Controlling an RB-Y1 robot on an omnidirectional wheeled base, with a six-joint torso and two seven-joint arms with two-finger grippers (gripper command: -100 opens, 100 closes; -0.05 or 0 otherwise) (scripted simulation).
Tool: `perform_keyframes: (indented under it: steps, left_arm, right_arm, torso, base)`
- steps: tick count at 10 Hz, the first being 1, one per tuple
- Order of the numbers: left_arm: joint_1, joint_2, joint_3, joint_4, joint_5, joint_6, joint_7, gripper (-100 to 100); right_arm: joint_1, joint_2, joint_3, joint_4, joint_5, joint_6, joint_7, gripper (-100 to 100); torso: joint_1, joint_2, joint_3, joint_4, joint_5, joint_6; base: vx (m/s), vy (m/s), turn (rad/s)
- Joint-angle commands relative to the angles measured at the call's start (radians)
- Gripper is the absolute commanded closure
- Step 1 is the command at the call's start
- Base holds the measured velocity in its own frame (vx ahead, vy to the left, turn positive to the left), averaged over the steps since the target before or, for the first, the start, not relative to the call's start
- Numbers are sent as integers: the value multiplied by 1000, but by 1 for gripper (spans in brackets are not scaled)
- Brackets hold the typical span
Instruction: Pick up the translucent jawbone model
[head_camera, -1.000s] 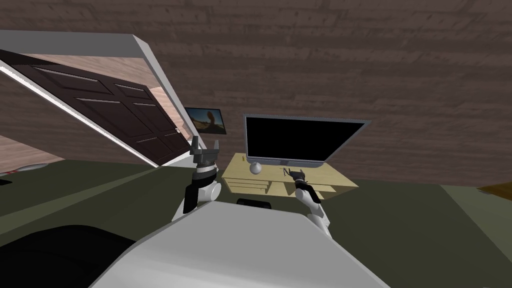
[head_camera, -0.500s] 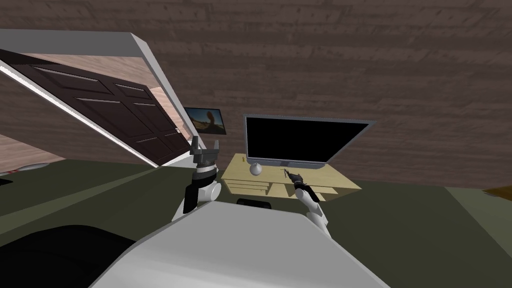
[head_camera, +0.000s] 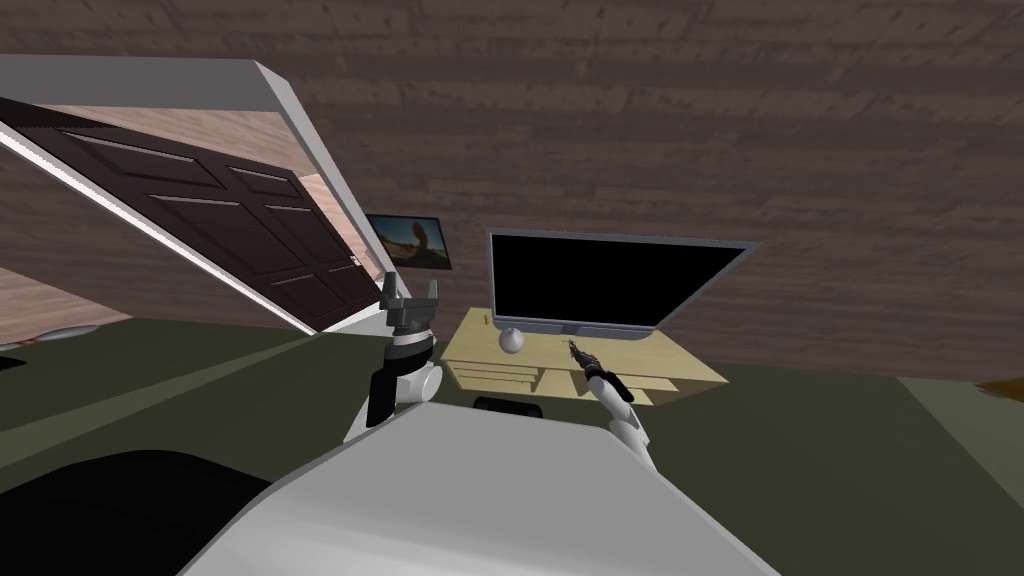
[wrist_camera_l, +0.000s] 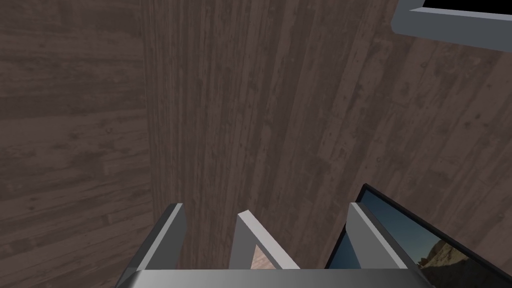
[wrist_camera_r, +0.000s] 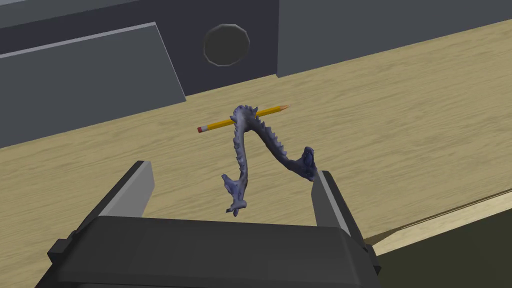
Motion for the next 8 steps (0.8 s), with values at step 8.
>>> perform_keyframes:
  steps: [8]
  left_arm:
    - [0,0,0,0,0,0,0,0]
  right_arm:
    - [-73,23,-40,210,-94,167,-170,-100]
  torso:
    - [-2,-1,-1,0,0,0]
  base:
    - [49,-43,17]
